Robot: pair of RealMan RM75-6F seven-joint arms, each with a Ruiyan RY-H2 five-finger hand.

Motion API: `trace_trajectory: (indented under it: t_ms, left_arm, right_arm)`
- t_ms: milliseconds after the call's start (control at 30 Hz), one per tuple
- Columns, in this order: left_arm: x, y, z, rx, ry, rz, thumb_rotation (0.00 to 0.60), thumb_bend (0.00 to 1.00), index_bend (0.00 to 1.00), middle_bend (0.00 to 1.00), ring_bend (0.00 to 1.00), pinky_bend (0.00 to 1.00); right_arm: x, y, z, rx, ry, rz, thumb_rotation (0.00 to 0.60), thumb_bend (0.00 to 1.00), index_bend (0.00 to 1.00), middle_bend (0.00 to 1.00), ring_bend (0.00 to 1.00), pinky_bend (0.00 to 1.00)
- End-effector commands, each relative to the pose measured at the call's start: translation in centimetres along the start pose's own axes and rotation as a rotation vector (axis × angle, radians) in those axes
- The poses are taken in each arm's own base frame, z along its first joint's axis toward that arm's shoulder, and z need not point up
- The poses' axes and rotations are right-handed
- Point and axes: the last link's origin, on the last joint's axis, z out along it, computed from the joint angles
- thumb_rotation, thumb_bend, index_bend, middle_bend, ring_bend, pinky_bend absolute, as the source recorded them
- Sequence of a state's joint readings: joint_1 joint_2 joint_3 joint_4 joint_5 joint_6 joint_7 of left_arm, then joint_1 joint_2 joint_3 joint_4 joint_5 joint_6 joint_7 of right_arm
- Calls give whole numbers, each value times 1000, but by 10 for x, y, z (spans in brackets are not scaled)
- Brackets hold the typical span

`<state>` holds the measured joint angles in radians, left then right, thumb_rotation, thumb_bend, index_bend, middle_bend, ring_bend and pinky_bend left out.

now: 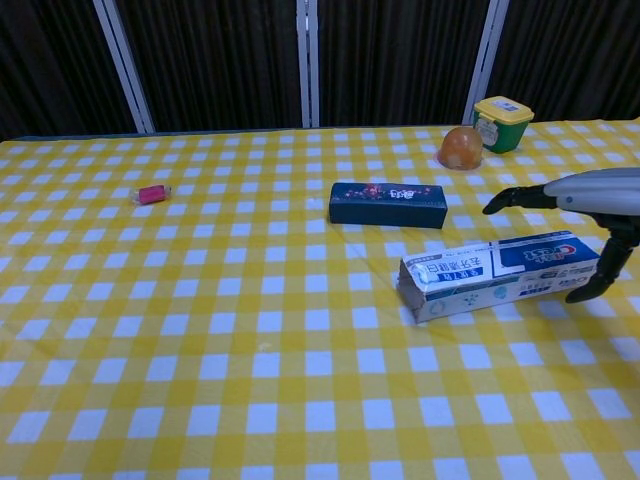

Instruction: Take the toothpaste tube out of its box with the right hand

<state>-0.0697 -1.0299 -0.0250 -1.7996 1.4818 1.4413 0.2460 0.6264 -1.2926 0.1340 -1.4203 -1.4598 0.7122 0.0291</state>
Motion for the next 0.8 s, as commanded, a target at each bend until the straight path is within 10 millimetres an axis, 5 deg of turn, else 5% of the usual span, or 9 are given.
trace_trajectory:
  t_ms: [33, 200, 467, 600, 800]
  left_arm:
    - [-1, -1, 1, 7, -4, 2, 600, 0, 0, 0, 0, 0]
    - [-2, -1, 2, 10, -8, 4, 600, 0, 0, 0, 0, 0]
    - [-2, -2, 2, 13, -11, 2, 600, 0, 0, 0, 0, 0]
    - [-3, -1, 3, 10, -14, 3, 600, 0, 0, 0, 0, 0]
    - [-3, 1, 2, 4, -14, 3, 600, 0, 0, 0, 0, 0]
  right_arm:
    - [-7, -12, 24, 13, -22, -5, 600, 50, 26, 22, 0, 43]
    - [-11, -23, 36, 31, -15, -17, 600, 128, 134, 159, 55, 173]
    - [-11, -23, 40, 16, 38, -48, 600, 228, 315, 396, 343, 397]
    - [-10, -22, 35, 13, 76, -47, 600, 265, 406, 453, 392, 423]
    - [2, -20, 23, 35, 150, -69, 600, 289, 412, 455, 394, 424]
